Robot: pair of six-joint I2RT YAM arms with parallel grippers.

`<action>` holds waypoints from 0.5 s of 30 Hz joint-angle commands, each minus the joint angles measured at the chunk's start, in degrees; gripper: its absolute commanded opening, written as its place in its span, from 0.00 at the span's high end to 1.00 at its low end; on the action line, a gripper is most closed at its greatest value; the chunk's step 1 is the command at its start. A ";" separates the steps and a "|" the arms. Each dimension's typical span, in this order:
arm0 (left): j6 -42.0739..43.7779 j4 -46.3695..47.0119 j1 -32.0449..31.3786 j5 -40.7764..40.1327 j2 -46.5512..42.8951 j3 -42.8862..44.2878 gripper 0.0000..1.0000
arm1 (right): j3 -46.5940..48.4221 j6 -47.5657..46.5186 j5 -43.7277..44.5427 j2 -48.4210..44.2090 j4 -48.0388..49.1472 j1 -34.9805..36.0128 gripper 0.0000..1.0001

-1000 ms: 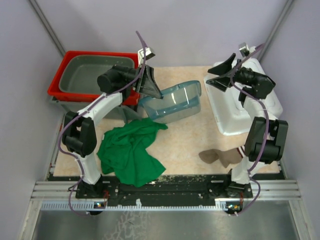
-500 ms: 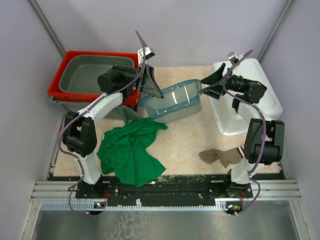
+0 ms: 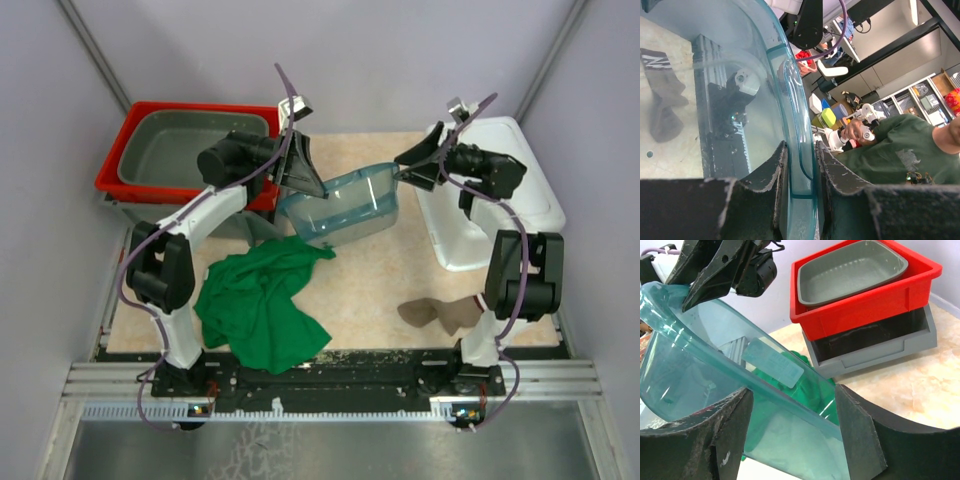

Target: Turn the large container upside down

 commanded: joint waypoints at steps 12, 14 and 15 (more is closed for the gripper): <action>-5.56 11.68 -0.77 -4.31 3.08 4.69 1.00 | -2.49 -3.45 -0.99 -2.64 10.51 2.17 1.00; -4.76 10.77 -0.49 -4.27 3.25 4.87 1.00 | -3.03 -3.73 -0.90 -4.62 10.12 2.17 1.00; -4.52 10.35 -0.34 -4.31 3.36 4.87 1.00 | -3.27 -3.91 -0.89 -4.90 9.73 2.17 1.00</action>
